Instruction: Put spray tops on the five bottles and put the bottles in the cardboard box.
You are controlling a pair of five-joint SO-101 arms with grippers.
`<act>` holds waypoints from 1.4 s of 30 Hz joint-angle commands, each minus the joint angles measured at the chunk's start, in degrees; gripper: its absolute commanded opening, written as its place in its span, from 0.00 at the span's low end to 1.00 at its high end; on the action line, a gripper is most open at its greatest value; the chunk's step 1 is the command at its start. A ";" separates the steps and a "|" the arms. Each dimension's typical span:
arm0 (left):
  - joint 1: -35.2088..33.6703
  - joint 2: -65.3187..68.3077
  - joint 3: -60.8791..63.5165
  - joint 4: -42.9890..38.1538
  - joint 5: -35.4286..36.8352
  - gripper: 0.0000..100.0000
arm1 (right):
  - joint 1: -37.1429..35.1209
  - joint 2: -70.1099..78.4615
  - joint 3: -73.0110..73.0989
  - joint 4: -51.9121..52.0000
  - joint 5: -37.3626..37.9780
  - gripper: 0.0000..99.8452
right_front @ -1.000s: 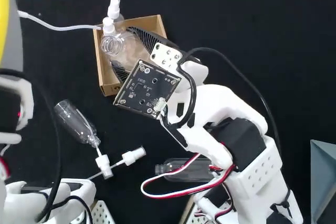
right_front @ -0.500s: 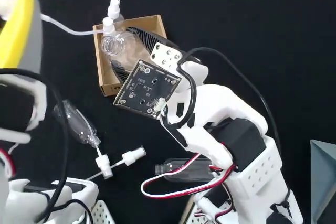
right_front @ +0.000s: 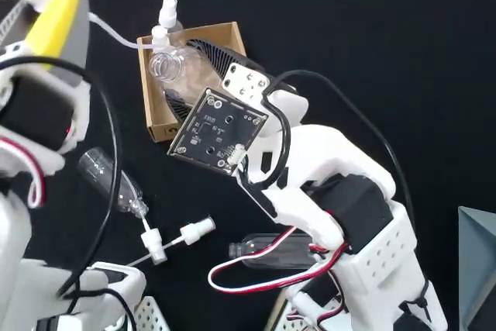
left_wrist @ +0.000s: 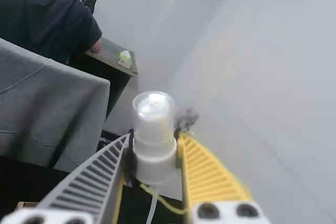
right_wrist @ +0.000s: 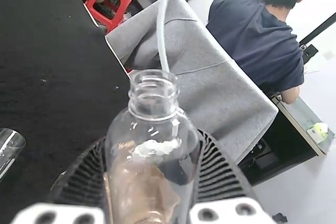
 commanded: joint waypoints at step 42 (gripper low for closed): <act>-2.77 -7.30 8.13 -5.45 -0.09 0.03 | 0.53 -10.86 16.84 -18.20 1.49 0.01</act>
